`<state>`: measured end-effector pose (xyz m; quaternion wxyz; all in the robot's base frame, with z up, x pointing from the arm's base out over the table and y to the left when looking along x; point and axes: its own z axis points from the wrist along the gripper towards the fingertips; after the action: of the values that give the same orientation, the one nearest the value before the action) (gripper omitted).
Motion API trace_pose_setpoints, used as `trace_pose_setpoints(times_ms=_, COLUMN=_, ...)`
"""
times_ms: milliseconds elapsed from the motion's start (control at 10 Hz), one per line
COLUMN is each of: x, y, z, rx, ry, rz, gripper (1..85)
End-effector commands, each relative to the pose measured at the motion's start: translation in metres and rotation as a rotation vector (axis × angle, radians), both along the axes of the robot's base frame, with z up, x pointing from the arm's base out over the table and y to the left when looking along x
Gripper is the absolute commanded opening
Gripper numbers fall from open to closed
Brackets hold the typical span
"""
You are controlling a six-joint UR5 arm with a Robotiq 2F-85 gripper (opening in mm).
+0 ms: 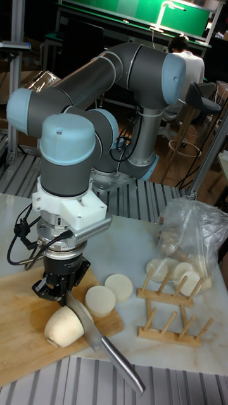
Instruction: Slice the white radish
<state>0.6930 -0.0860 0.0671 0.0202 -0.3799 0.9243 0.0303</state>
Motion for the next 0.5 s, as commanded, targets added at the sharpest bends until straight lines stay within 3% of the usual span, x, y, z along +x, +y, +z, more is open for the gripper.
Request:
trace_pose_setpoints(times_ms=0, x=0.000, y=0.013, z=-0.007, rx=0.001, ry=-0.006, rz=-0.034, gripper=1.3)
trace_pose_setpoints(times_ms=100, x=0.003, y=0.017, z=-0.009, rx=-0.009, ry=-0.010, rz=-0.044, gripper=1.3)
trace_pose_setpoints(times_ms=400, x=0.000, y=-0.006, z=0.004, rx=-0.009, ry=0.006, rz=0.008, gripper=1.3)
